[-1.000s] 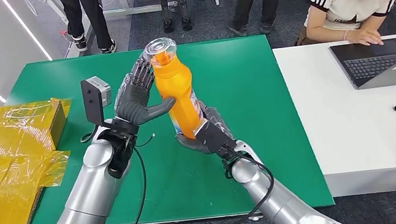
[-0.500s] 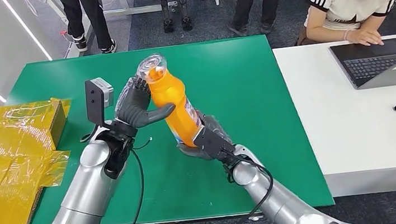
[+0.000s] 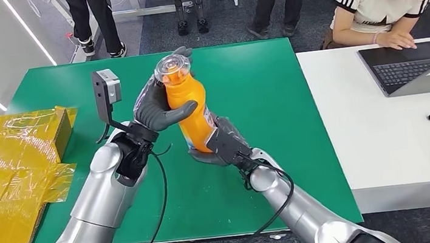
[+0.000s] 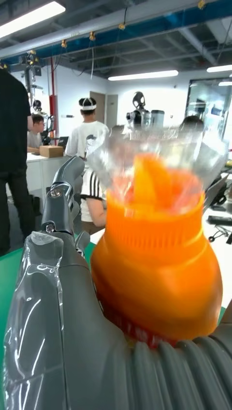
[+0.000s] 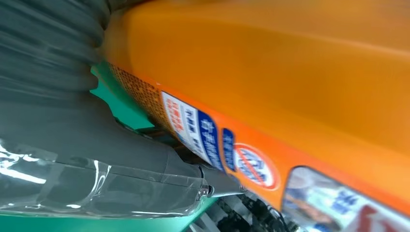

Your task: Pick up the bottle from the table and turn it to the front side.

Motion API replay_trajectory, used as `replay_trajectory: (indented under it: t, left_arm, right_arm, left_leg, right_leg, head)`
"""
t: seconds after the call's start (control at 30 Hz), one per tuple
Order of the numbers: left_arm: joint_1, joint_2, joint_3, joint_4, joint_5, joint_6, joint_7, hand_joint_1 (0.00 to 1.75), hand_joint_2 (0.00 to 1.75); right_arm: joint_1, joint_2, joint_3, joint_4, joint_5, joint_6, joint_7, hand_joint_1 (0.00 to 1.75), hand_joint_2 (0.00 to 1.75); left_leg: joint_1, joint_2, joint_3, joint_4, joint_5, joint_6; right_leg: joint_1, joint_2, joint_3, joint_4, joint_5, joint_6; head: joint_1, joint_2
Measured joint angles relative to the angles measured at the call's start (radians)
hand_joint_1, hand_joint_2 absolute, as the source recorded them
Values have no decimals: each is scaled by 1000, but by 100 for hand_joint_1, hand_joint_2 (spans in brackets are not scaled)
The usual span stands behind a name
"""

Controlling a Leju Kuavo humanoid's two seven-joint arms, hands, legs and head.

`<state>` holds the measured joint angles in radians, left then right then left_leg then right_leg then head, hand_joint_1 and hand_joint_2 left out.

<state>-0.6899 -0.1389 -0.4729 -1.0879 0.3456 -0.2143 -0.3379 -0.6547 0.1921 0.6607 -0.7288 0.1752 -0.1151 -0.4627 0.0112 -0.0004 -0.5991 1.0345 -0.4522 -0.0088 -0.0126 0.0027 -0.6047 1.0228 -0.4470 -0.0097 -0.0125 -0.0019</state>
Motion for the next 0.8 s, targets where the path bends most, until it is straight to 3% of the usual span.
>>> replay_trajectory:
  t: [0.2, 0.33, 0.5, 0.8]
  left_arm:
    - [-15, -2, -26, 8, -43, 51, -24, 0, 175]
    - [-18, 0, -55, 20, -198, 176, -81, 175, 175]
    - [-25, 4, -91, 33, -379, 309, -124, 175, 175]
    - [-31, 5, -107, 41, -411, 316, -121, 175, 175]
  right_arm:
    - [-18, 10, -2, 0, 4, -8, 14, 175, 175]
    - [-21, 11, -2, -2, 4, 3, 21, 175, 175]
    - [-24, 11, -8, -1, 3, 19, 34, 175, 175]
    - [-30, 11, -8, 13, 3, 35, 33, 175, 175]
  left_leg:
    - [0, 0, 0, 0, 0, 0]
    - [0, 0, 0, 0, 0, 0]
    - [0, 0, 0, 0, 0, 0]
    - [0, 0, 0, 0, 0, 0]
  right_leg:
    - [0, 0, 0, 0, 0, 0]
    - [0, 0, 0, 0, 0, 0]
    - [0, 0, 0, 0, 0, 0]
    - [0, 0, 0, 0, 0, 0]
  head:
    - [0, 0]
    - [0, 0]
    - [0, 0]
    - [0, 0]
